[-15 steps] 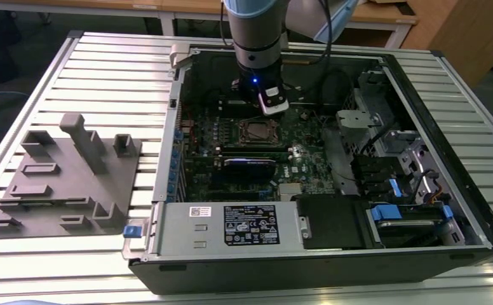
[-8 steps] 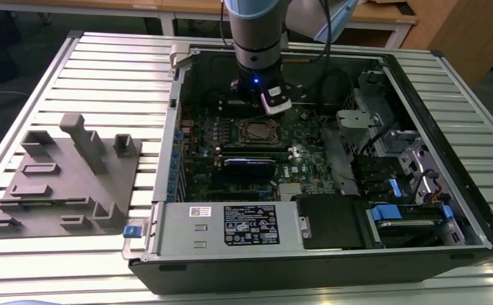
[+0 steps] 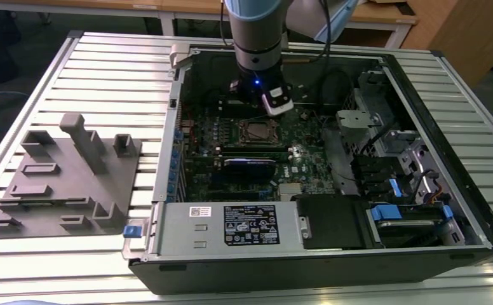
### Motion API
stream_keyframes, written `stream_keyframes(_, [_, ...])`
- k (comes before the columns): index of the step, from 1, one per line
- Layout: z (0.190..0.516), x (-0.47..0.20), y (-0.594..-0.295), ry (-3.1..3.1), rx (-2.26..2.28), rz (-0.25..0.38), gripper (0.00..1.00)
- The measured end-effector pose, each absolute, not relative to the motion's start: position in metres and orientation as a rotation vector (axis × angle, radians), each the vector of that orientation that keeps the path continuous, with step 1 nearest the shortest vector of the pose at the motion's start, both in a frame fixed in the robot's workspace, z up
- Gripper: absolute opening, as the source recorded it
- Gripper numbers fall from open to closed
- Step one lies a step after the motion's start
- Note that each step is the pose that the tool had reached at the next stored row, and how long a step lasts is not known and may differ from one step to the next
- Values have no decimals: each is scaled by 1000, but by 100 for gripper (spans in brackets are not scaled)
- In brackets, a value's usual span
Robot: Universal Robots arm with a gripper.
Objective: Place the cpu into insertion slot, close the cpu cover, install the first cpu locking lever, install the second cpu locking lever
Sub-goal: 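Install the first cpu locking lever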
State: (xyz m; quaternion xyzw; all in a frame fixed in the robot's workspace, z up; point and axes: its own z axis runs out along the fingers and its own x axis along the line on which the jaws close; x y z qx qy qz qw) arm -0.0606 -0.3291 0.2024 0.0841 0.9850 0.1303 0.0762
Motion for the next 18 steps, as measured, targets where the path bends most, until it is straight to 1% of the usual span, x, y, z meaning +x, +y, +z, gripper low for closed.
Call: stream_keyframes(18, [198,-61,-331,2924,242,384,11])
